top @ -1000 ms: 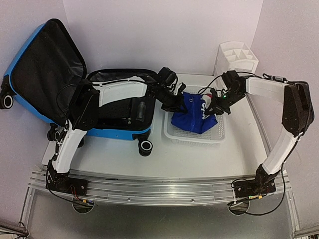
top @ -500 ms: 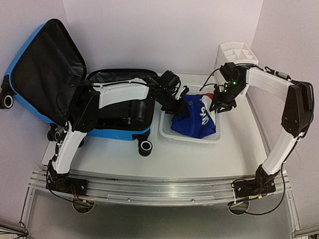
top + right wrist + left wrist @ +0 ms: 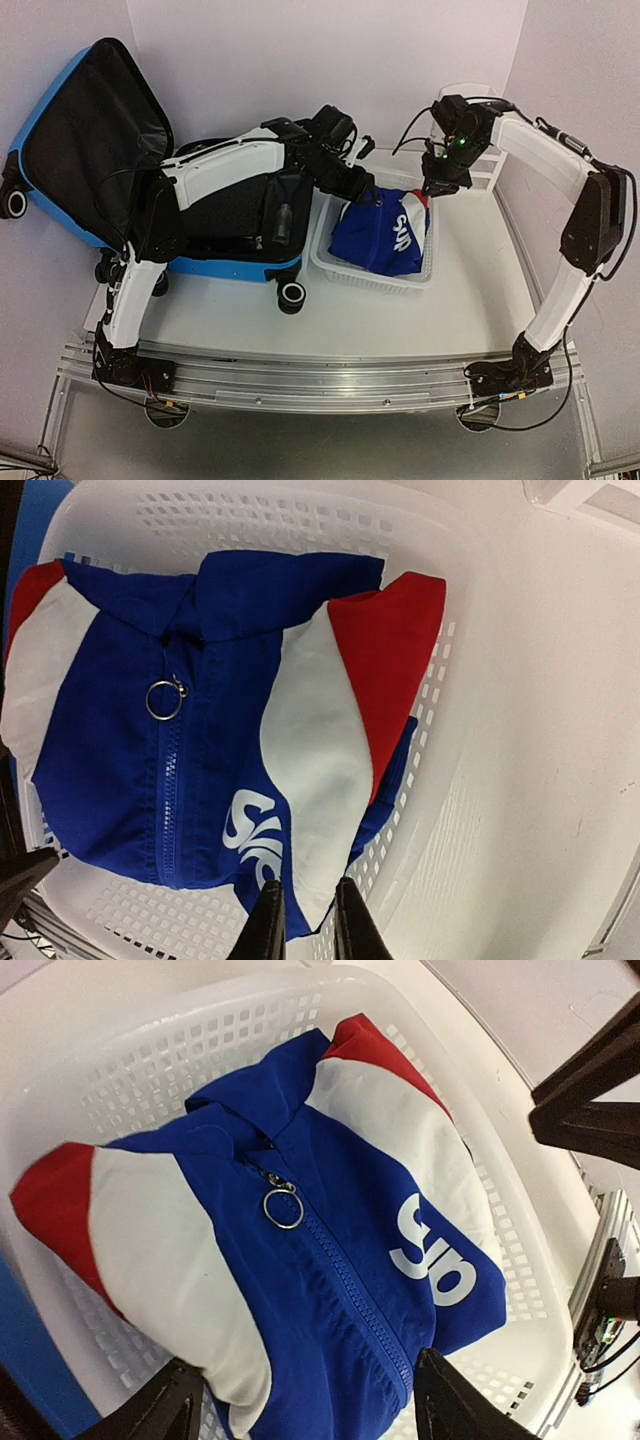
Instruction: Open, take out, and arrange the luggage
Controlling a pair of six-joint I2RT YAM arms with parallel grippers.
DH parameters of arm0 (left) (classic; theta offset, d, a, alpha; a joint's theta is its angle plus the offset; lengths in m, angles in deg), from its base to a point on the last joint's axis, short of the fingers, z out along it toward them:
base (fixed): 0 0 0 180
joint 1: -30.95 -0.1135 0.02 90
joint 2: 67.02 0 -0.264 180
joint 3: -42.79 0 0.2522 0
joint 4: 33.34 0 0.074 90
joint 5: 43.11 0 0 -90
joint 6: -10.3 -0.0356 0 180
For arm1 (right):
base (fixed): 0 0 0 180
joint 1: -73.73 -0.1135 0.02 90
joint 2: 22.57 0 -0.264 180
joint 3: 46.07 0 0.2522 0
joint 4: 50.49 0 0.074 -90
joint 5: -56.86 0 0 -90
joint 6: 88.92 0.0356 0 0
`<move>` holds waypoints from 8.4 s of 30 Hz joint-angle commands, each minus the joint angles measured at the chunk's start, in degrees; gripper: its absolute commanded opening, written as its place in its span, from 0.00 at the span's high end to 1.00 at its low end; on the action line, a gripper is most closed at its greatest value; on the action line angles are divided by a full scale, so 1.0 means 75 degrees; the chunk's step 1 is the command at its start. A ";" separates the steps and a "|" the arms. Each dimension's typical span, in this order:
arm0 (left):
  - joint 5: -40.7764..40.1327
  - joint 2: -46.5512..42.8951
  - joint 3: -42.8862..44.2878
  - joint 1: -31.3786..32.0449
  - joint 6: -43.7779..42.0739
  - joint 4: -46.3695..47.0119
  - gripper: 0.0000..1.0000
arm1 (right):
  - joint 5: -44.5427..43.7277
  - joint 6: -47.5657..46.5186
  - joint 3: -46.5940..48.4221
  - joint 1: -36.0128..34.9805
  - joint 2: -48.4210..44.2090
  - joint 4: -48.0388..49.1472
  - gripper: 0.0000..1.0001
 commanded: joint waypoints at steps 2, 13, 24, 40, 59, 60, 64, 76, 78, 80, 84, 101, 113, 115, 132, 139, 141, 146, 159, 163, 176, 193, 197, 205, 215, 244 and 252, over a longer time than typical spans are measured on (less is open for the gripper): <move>-0.0931 -0.0721 0.0290 0.0015 -0.1175 0.0237 0.39 | -0.0053 0.0871 -0.0163 -0.0033 0.0484 0.0758 0.91; -0.1490 0.0030 -0.1125 0.0272 -0.2134 0.1805 0.83 | -0.0605 0.1248 -0.0253 -0.0035 0.1898 0.1312 1.00; -0.1482 0.0846 -0.1241 -0.0413 -0.1723 0.1803 0.86 | -0.1363 0.1536 -0.0732 -0.0032 0.2108 0.1993 1.00; 0.0703 -0.0661 0.0780 -0.0825 -0.1953 0.0407 0.70 | -0.2466 0.1669 -0.0450 -0.1215 0.0813 0.0967 1.00; 0.1510 -0.4735 -0.4659 -0.5009 -0.3617 -0.1080 0.43 | -0.2189 0.1291 -0.0618 -0.0798 0.2269 0.1645 1.00; 0.1493 -0.4917 -0.4844 -0.5194 -0.3502 -0.0982 0.43 | -0.2216 0.1219 -0.0550 -0.0711 0.2224 0.1643 1.00; 0.1451 -0.5413 -0.5696 -0.5712 -0.2964 -0.0477 0.42 | -0.2312 0.0537 -0.0310 -0.0550 0.2111 0.1574 1.00; 0.0951 -0.6542 -0.8149 -0.6772 -0.1130 0.0903 0.38 | -0.2033 0.0250 0.1539 -0.1192 0.1461 0.0901 0.84; 0.1098 -0.6653 -0.8484 -0.6953 -0.0703 0.1140 0.37 | -0.1586 0.0669 0.1983 -0.1552 0.1471 0.1189 0.74; 0.1248 -0.6715 -0.8714 -0.7118 -0.0451 0.1340 0.35 | -0.0966 0.1029 0.2377 -0.1899 0.1582 0.1798 0.62; 0.1528 -0.6536 -0.8881 -0.7131 -0.0030 0.1599 0.30 | -0.0011 0.1783 0.3390 -0.2648 0.2382 0.3155 0.43; 0.1253 -0.4825 -0.8442 -0.7132 0.0933 0.2059 0.24 | 0.1069 0.3929 0.6564 -0.3630 0.6591 0.4577 0.32; 0.1816 -0.4159 -0.8377 -0.7076 0.0954 0.2628 0.35 | 0.1706 0.4462 0.6948 -0.3729 0.7574 0.5078 0.61; 0.2039 -0.4099 -0.8329 -0.6996 0.0960 0.2686 0.39 | 0.1703 0.4483 0.6810 -0.3728 0.7520 0.5250 0.64; 0.3047 -0.4513 -0.7155 -0.6885 0.0582 0.1575 1.00 | 0.1302 0.3892 0.6314 -0.3834 0.6875 0.5456 0.76; 0.3537 -0.4612 -0.6943 -0.6882 0.0983 0.1481 1.00 | 0.0871 0.3524 0.6020 -0.3833 0.6381 0.5410 0.59; 0.3694 -0.4610 -0.6913 -0.6885 0.1120 0.1524 1.00 | 0.0852 0.3527 0.6002 -0.3835 0.6328 0.5404 0.56; 0.3938 -0.4566 -0.6684 -0.6882 0.1486 0.1565 1.00 | 0.0968 0.3843 0.5983 -0.3834 0.6316 0.5383 0.48; 0.4723 -0.4402 -0.6541 -0.6882 0.3095 0.2302 1.00 | 0.1599 0.5897 0.5550 -0.3756 0.6085 0.5340 0.28; 0.4894 -0.4282 -0.6599 -0.6778 0.3751 0.2818 1.00 | 0.1954 0.6318 0.5792 -0.3739 0.6302 0.5375 0.28; 0.5089 -0.3916 -0.5802 -0.6248 0.4474 0.3373 1.00 | 0.1941 0.6712 0.4793 -0.3555 0.5509 0.5782 0.38; 0.5058 -0.3650 -0.5494 -0.6028 0.4969 0.3837 1.00 | 0.3043 0.8053 0.4352 -0.3429 0.5831 0.6924 0.35; 0.5017 -0.3559 -0.5331 -0.6030 0.4829 0.3792 1.00 | 0.3020 0.8037 0.3682 -0.3433 0.5467 0.6939 0.34; 0.5016 -0.3529 -0.5388 -0.6048 0.4731 0.3721 1.00 | 0.3177 0.8718 0.2530 -0.3440 0.4791 0.7374 0.32; 0.5100 -0.3576 -0.5628 -0.6048 0.5082 0.3978 1.00 | 0.3146 0.9950 0.3429 -0.3472 0.5729 0.8635 0.36; 0.5256 -0.3780 -0.5555 -0.6087 0.4895 0.3546 1.00 | 0.3006 0.9416 0.1951 -0.3217 0.4690 0.9134 1.00; 0.5378 -0.3952 -0.5151 -0.6093 0.4833 0.2985 1.00 | 0.2893 0.8603 0.2711 -0.3088 0.4408 0.8350 1.00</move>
